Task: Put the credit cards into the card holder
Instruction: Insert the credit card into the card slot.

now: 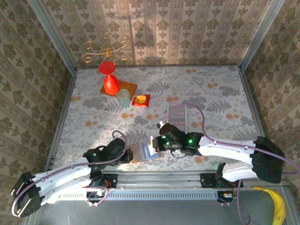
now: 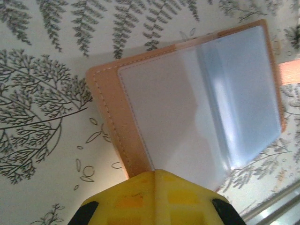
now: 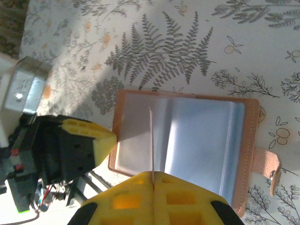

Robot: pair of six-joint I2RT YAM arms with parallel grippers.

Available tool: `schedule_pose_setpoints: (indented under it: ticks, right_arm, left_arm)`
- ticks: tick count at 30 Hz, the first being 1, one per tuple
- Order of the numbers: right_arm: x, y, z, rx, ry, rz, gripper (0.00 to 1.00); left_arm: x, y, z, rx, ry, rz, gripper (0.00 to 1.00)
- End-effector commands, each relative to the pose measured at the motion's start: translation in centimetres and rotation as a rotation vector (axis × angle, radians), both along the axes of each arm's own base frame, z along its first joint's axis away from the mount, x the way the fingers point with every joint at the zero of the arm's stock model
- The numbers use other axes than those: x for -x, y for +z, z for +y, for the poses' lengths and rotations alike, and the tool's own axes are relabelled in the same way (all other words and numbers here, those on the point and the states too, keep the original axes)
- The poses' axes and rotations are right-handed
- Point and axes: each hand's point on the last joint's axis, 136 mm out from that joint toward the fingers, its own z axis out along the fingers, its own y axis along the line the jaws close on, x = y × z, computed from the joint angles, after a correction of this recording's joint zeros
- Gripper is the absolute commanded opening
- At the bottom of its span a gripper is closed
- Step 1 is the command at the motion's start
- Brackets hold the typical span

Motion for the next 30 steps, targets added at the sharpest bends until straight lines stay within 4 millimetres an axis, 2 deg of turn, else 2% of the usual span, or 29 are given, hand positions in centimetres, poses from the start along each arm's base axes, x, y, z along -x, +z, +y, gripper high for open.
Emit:
schedule_pose_setpoints:
  ticks: [1, 10, 22, 30]
  right_arm:
    - [-1.0, -0.4, 0.7, -0.049, -0.094, 0.000, 0.00]
    - [-0.7, -3.1, 2.8, -0.042, -0.092, 0.047, 0.00]
    - [-1.4, -5.5, 2.2, -0.026, -0.196, 0.056, 0.00]
    - [-1.4, -6.5, 2.6, -0.020, -0.209, 0.070, 0.00]
  left_arm:
    - [0.0, -1.0, 1.0, -0.049, 0.019, 0.002, 0.03]
    - [-0.7, -1.4, 1.4, -0.064, 0.041, -0.027, 0.05]
    - [-0.6, -1.6, 1.4, -0.069, 0.033, -0.014, 0.05]
    - [-0.6, -1.5, 1.2, -0.055, 0.034, -0.014, 0.05]
